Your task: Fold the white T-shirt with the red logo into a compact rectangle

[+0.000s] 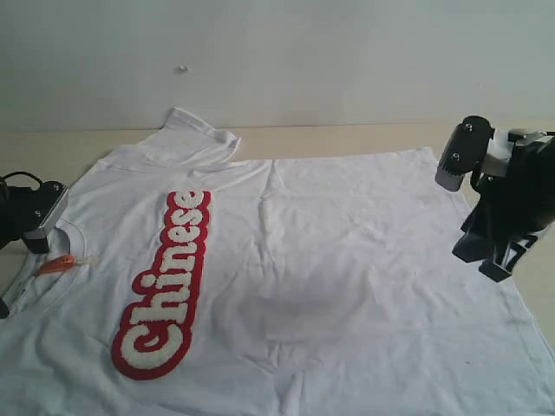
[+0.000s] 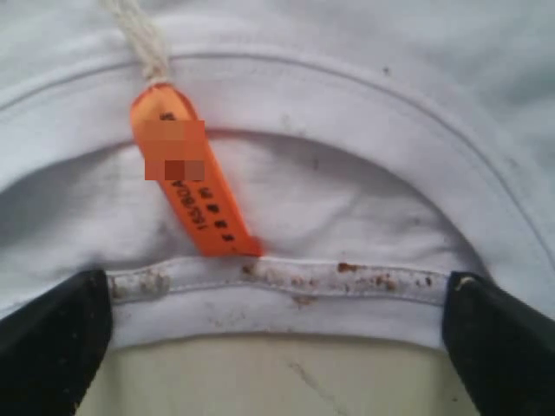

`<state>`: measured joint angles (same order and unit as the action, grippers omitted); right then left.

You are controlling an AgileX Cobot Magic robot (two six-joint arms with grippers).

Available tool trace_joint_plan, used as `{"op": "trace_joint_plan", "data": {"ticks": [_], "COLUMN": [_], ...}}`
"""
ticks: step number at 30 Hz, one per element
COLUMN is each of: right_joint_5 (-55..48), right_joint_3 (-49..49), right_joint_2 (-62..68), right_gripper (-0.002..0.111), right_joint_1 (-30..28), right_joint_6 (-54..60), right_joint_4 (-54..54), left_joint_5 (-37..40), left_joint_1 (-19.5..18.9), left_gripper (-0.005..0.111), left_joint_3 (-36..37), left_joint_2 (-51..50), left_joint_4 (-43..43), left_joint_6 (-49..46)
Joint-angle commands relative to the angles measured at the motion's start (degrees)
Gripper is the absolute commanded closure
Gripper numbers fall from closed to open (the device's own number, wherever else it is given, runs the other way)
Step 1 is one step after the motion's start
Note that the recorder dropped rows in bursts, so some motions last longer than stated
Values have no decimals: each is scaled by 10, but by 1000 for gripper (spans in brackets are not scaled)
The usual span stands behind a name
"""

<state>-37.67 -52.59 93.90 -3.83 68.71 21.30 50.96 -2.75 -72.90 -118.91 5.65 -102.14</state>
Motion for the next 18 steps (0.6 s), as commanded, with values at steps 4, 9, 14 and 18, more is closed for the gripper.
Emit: {"op": "trace_joint_plan", "data": {"ticks": [4,9,14,18], "right_joint_5": [145,181,191,75], "right_joint_3": [1,1,1,1], "right_joint_2": [-7,-26,-19,1], "right_gripper": [63,37,35,33], "right_joint_1": [-2,2,2,2], "right_joint_6": [-157,-220,-138,68], "right_joint_4": [12,-26,-106,-160], "left_joint_5": [9,9,9,9], "left_joint_1": [0,0,0,0], "left_gripper": [3,3,3,3], "left_joint_3": [3,3,3,3], "left_joint_2": [-11,-11,-11,-11], "left_joint_4": [-9,-9,-9,-9], "left_joint_6": [2,2,2,2]}}
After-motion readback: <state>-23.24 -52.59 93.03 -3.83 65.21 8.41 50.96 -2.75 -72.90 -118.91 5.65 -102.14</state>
